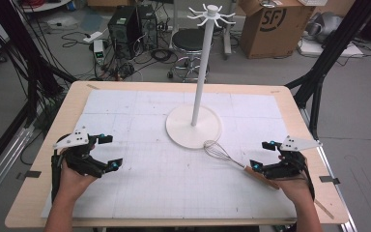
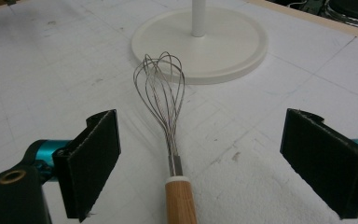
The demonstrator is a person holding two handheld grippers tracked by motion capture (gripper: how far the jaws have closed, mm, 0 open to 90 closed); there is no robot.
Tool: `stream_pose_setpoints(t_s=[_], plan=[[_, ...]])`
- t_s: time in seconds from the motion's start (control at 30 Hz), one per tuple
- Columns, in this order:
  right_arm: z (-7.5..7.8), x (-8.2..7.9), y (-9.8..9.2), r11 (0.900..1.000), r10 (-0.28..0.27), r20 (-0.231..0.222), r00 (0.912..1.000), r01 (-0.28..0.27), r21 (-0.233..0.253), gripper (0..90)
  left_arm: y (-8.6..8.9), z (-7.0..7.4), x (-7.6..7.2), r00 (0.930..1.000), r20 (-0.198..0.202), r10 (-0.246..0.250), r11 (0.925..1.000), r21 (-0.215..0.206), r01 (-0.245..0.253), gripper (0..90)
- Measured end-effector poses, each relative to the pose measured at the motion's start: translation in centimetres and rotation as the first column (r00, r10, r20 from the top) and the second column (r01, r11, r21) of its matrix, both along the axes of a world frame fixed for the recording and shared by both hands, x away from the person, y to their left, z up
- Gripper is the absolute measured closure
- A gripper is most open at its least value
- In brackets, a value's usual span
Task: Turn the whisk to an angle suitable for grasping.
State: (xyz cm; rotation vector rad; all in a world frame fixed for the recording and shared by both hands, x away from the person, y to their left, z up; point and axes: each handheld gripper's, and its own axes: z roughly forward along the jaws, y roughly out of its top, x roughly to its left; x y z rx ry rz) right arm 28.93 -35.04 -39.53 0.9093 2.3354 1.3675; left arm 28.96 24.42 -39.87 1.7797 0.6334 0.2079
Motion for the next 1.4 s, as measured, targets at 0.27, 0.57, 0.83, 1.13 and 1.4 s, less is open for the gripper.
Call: stream_pose_setpoints(t_s=[0.27,0.57,0.83,1.13,1.4], plan=[[0.1,-0.2,-0.1,1.0,-0.011,0.005,0.9999,0.011,-0.026,11.0,0.0,0.0,0.1,1.0,0.001,-0.004,1.0,0.004,0.004,1.8],[-0.8,0.1,0.2,0.994,-0.003,-0.036,0.9993,-0.001,-0.11,11.7,-0.4,-0.1,0.2,0.9999,-0.003,-0.012,0.9999,0.011,0.012,1.8],[-2.1,0.3,1.0,0.979,0.019,-0.1,0.9948,-0.039,-0.201,19.6,-0.6,-0.2,0.3,0.9999,-0.007,-0.016,0.9996,0.024,0.016,1.8],[-3.4,0.4,2.0,0.945,0.051,-0.18,0.9823,-0.106,-0.311,39.6,-0.9,-0.4,0.5,0.9996,-0.015,-0.022,0.9992,0.033,0.023,1.8],[-3.4,0.3,2.3,0.923,0.069,-0.215,0.9742,-0.144,-0.356,70.1,-1.1,-0.5,0.6,0.9993,-0.017,-0.032,0.9986,0.041,0.032,1.8]])
